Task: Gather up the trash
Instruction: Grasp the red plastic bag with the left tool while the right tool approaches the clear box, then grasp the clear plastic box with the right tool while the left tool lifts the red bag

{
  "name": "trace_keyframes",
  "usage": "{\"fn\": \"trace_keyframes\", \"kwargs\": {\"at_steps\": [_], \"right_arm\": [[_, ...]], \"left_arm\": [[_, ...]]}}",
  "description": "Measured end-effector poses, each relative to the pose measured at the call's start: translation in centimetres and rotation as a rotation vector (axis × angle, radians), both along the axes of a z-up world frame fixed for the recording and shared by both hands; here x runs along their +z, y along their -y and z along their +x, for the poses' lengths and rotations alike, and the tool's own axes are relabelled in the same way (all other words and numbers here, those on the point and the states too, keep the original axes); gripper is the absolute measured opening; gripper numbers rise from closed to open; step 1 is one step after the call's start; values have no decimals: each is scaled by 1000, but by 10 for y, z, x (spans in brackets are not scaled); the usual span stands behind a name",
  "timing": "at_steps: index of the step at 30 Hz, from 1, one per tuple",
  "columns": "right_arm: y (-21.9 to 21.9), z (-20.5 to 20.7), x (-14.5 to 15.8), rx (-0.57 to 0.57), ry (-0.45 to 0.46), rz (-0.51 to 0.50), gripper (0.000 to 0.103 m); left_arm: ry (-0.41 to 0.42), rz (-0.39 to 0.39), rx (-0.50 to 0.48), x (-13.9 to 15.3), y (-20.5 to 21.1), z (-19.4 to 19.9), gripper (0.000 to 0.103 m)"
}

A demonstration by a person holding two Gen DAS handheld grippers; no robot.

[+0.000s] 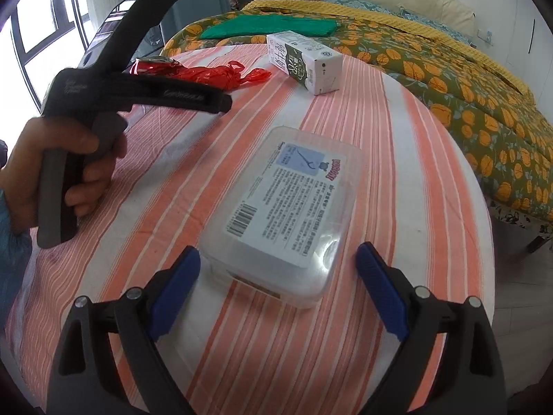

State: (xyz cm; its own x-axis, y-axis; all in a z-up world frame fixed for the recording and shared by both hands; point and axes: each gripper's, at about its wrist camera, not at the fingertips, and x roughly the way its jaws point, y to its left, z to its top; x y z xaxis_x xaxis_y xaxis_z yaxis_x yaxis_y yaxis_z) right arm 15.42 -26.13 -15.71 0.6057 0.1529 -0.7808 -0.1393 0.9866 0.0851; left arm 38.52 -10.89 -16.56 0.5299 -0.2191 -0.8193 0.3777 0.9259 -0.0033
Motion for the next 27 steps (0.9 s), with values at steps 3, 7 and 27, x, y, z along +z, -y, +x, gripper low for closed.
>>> {"fn": "trace_keyframes", "kwargs": {"at_steps": [3,7,27], "right_arm": [[0,0,0,-1,0,-1,89],[0,0,0,0,1,0,89],[8,-5,2,28,-4,52,90]], "left_arm": [[8,-14,-14,4,2,4,80],[2,-40,-16,8,2,-1,39],[-21,-24,-40,18,-77,-201,68]]}}
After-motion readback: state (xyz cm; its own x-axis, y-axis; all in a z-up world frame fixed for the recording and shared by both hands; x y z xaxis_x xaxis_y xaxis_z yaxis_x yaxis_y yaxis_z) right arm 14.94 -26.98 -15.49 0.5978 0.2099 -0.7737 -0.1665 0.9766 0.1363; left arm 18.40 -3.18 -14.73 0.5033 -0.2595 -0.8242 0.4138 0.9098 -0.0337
